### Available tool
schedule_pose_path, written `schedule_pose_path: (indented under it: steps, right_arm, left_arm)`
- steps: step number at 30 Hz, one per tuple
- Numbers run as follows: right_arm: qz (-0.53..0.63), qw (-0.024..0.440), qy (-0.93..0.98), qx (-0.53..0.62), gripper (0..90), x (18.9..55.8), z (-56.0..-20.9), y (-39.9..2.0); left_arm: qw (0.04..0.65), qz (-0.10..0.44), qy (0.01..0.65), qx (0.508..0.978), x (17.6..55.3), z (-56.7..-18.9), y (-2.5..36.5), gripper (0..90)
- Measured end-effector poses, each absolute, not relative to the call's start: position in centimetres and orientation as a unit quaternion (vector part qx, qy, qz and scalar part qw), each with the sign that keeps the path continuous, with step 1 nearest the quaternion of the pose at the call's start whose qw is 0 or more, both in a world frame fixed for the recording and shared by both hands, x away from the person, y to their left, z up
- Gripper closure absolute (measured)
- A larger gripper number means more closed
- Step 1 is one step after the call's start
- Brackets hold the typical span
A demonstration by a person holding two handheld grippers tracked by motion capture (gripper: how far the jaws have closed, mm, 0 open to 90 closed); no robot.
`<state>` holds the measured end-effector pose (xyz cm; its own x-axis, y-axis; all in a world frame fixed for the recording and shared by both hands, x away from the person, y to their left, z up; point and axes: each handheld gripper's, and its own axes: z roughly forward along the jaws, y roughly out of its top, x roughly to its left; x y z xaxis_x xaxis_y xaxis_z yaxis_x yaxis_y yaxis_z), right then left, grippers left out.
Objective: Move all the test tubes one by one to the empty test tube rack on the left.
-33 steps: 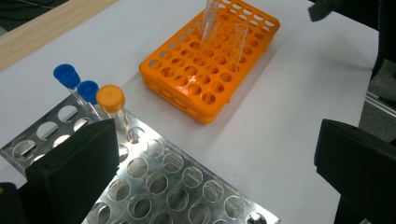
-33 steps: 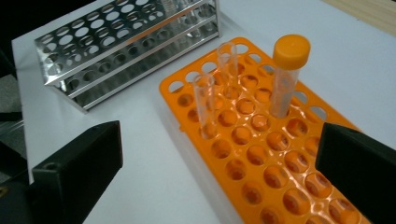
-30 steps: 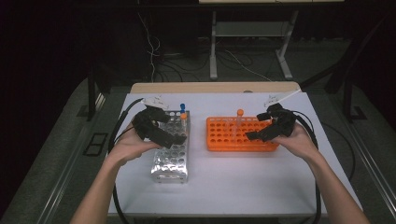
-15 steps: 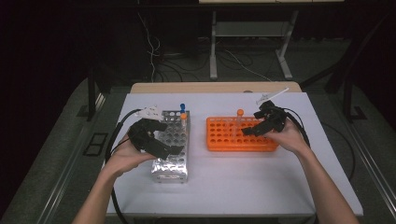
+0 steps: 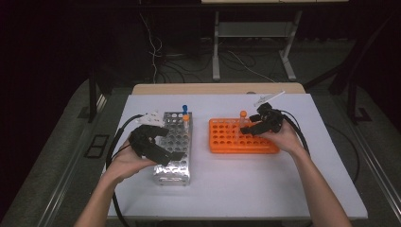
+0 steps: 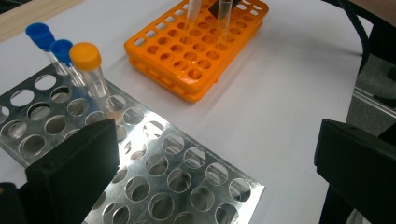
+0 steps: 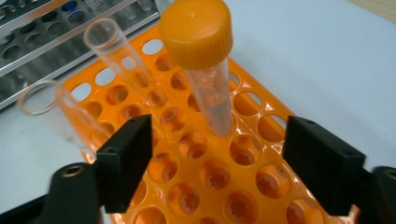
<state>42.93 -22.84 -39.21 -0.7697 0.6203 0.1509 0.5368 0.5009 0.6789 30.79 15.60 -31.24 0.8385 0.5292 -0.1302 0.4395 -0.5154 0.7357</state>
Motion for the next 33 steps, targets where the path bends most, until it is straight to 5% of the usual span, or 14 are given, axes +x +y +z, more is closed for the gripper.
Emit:
schedule_pose_path:
  steps: [14, 33]
  right_arm:
    - [0.374, 0.098, 0.864, 0.322, 71.6, 43.2, -40.2, -21.4]
    - [0.386, 0.124, 0.856, 0.319, 73.7, 41.5, -35.7, -23.5]
  left_arm:
    - [0.396, 0.053, 0.284, 0.872, 31.1, -32.3, 16.1, 0.0]
    - [0.391, 0.054, 0.274, 0.877, 31.3, -31.9, 15.1, 0.0]
